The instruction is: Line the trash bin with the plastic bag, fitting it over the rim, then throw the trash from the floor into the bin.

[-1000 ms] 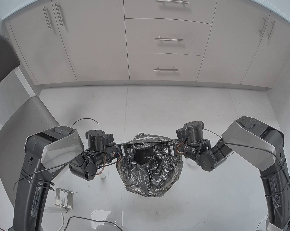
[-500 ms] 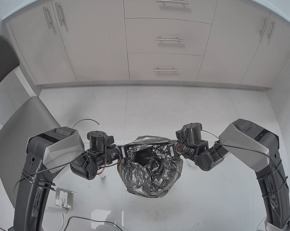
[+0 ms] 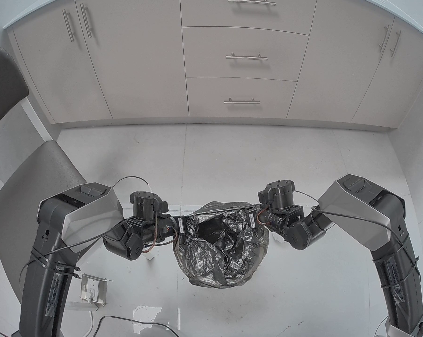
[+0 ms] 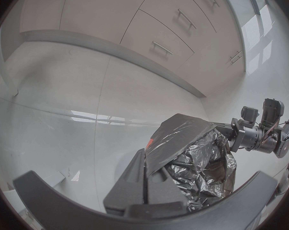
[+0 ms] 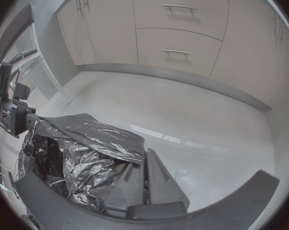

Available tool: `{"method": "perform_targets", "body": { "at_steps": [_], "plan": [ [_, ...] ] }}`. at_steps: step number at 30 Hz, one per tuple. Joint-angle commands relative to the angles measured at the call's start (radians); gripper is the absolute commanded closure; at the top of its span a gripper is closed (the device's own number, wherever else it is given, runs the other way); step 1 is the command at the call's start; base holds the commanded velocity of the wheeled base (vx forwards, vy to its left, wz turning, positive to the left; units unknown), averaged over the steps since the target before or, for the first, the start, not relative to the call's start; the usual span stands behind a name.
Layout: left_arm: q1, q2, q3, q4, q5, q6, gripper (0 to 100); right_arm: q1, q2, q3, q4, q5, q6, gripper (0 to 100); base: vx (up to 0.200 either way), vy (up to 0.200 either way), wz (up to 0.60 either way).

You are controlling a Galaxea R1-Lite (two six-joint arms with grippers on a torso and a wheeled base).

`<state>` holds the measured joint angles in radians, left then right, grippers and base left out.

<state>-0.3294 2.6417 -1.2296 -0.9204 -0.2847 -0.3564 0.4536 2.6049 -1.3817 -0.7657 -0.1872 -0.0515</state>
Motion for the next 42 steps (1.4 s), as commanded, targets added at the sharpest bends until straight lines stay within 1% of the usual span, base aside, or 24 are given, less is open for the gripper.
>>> {"method": "perform_targets", "body": {
  "at_steps": [1,6,7,16,23,27,31,34,41,42],
  "plan": [
    [-0.002,-0.026,0.001,0.012,0.001,-0.001,100,0.005,-0.003,0.0,0.008,-0.011,0.001,100,0.0,0.0,0.0],
    [-0.004,-0.031,0.002,0.012,0.002,-0.001,100,0.008,-0.003,-0.002,0.008,-0.014,0.002,100,0.0,0.0,0.0],
    [-0.004,-0.031,0.002,0.012,0.002,0.0,100,0.008,-0.005,-0.002,0.008,-0.014,0.001,0,0.0,0.0,0.0],
    [-0.005,-0.029,0.007,0.012,0.021,0.022,100,0.011,-0.012,0.012,-0.003,-0.014,0.002,0,0.0,0.0,0.0],
    [-0.005,-0.029,0.01,-0.001,0.024,0.022,100,0.028,-0.063,0.038,-0.004,-0.012,0.007,0,0.0,0.0,0.0],
    [-0.005,-0.049,0.036,-0.02,0.024,0.016,100,0.04,-0.109,0.078,-0.007,-0.012,0.013,0,0.0,0.0,0.0],
    [-0.007,-0.117,0.09,-0.015,0.024,0.011,100,0.059,-0.16,0.132,-0.003,-0.012,0.025,0,0.0,0.0,0.0],
    [-0.022,-0.175,0.15,-0.008,0.022,0.013,100,0.085,-0.187,0.199,-0.009,-0.006,0.024,0,0.0,0.0,0.0],
    [-0.017,-0.169,0.145,0.006,0.021,0.016,100,0.1,-0.195,0.211,-0.01,-0.008,0.028,0,0.0,0.0,0.0],
    [-0.017,-0.169,0.145,0.005,0.021,0.016,0,0.1,-0.195,0.211,-0.012,-0.008,0.03,0,0.0,0.0,0.0]
  ]
}}
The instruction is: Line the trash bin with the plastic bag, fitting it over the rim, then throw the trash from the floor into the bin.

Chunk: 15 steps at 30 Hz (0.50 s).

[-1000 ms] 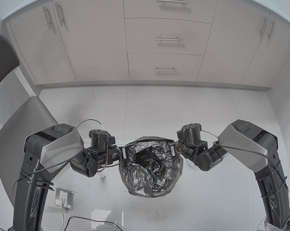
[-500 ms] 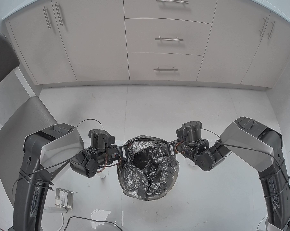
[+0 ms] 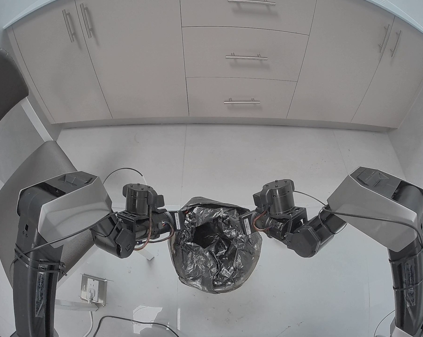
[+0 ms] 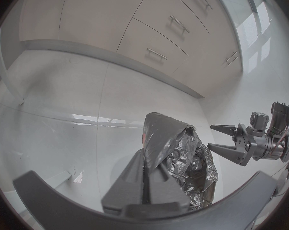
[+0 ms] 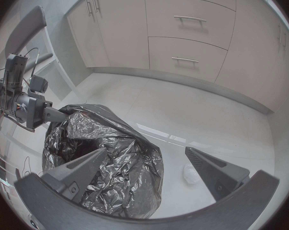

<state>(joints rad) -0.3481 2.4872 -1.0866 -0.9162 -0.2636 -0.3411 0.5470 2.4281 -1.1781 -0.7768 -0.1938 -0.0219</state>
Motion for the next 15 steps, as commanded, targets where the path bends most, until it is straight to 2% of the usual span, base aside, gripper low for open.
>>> {"method": "perform_targets", "body": {
  "at_steps": [1,12,15],
  "plan": [
    [0.001,-0.013,0.002,-0.001,0.0,0.002,0,0.007,-0.02,0.008,0.001,-0.003,0.0,0,0.0,0.0,0.0],
    [0.011,0.016,-0.012,0.003,0.007,0.001,0,0.007,-0.08,0.106,-0.081,-0.006,0.007,0,0.0,0.0,0.0],
    [0.02,0.025,-0.036,0.03,0.035,0.004,0,0.007,-0.106,0.167,-0.142,-0.004,0.008,0,0.0,0.0,0.0]
  ]
}}
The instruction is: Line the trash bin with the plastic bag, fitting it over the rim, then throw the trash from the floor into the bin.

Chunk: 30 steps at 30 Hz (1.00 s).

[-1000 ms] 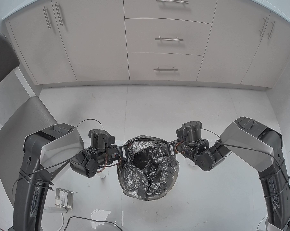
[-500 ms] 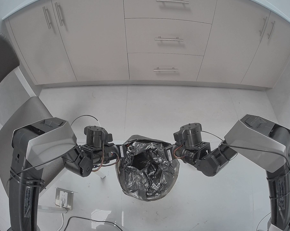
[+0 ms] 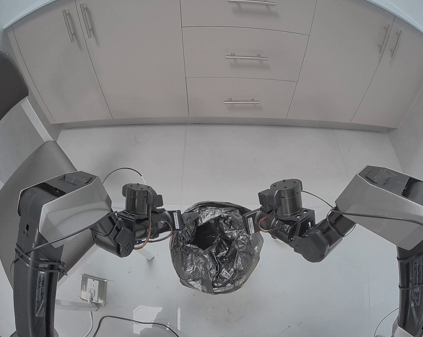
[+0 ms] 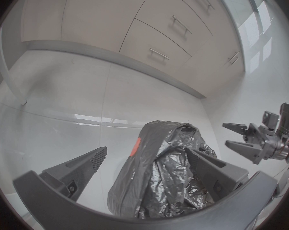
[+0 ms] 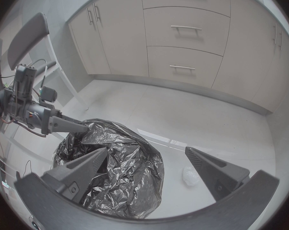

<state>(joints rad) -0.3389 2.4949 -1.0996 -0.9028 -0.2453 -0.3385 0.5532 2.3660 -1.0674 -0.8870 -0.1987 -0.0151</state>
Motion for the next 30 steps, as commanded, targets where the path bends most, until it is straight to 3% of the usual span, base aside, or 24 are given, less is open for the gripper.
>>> {"method": "perform_targets", "body": {
  "at_steps": [1,5,20,30],
  "plan": [
    [0.012,0.03,-0.052,0.058,0.041,0.004,0,-0.006,-0.047,0.08,-0.064,0.002,0.001,0,0.0,0.0,0.0],
    [0.014,0.052,-0.1,0.128,0.081,0.006,0,-0.012,-0.039,0.11,-0.104,0.007,0.003,0,0.0,0.0,0.0],
    [0.035,0.055,-0.091,0.13,0.081,0.003,0,-0.015,-0.01,0.136,-0.173,0.012,0.047,0,0.0,0.0,0.0],
    [-0.063,-0.163,0.21,-0.018,0.083,-0.002,0,-0.01,0.007,0.258,-0.379,0.01,0.127,0,0.0,0.0,0.0]
  ]
}}
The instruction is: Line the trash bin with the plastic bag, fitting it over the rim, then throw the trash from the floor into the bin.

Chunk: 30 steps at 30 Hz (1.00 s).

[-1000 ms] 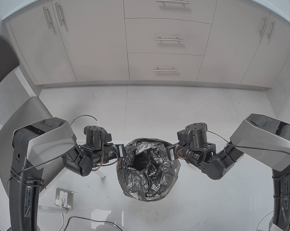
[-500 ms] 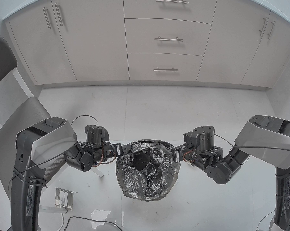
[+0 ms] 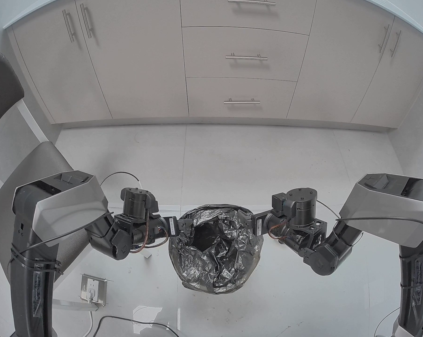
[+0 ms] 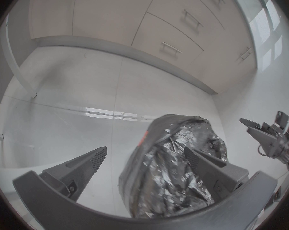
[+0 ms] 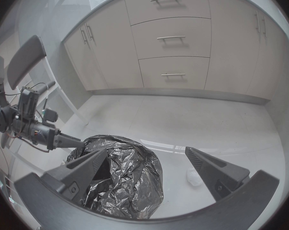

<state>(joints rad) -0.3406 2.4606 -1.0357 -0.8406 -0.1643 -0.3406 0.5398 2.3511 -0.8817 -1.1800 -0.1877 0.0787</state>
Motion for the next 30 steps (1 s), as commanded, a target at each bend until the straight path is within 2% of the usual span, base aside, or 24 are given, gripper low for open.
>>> {"method": "perform_targets", "body": {
  "at_steps": [1,3,7,12,18,24,30],
  "plan": [
    [-0.08,-0.144,0.178,-0.1,0.011,0.003,0,0.006,0.036,0.104,-0.132,-0.001,0.046,0,0.0,0.0,0.0],
    [-0.11,-0.157,0.194,-0.098,0.055,0.006,0,0.006,0.059,0.156,-0.208,0.001,0.059,0,0.0,0.0,0.0],
    [-0.163,-0.146,0.204,-0.081,0.203,0.029,0,0.012,0.145,0.251,-0.385,0.005,0.07,0,0.0,0.0,0.0],
    [-0.219,-0.112,0.243,-0.071,0.356,0.058,0,0.012,0.228,0.276,-0.391,0.005,0.107,0,0.0,0.0,0.0],
    [-0.235,-0.103,0.229,-0.009,0.405,0.132,0,0.012,0.238,0.287,-0.391,0.005,0.136,0,0.0,0.0,0.0],
    [-0.25,-0.14,0.146,0.11,0.422,0.132,0,0.0,0.241,0.288,-0.391,0.005,0.136,0,0.0,0.0,0.0],
    [-0.313,-0.137,0.068,0.206,0.45,0.13,0,-0.006,0.241,0.287,-0.391,0.005,0.133,0,0.0,0.0,0.0]
  ]
}}
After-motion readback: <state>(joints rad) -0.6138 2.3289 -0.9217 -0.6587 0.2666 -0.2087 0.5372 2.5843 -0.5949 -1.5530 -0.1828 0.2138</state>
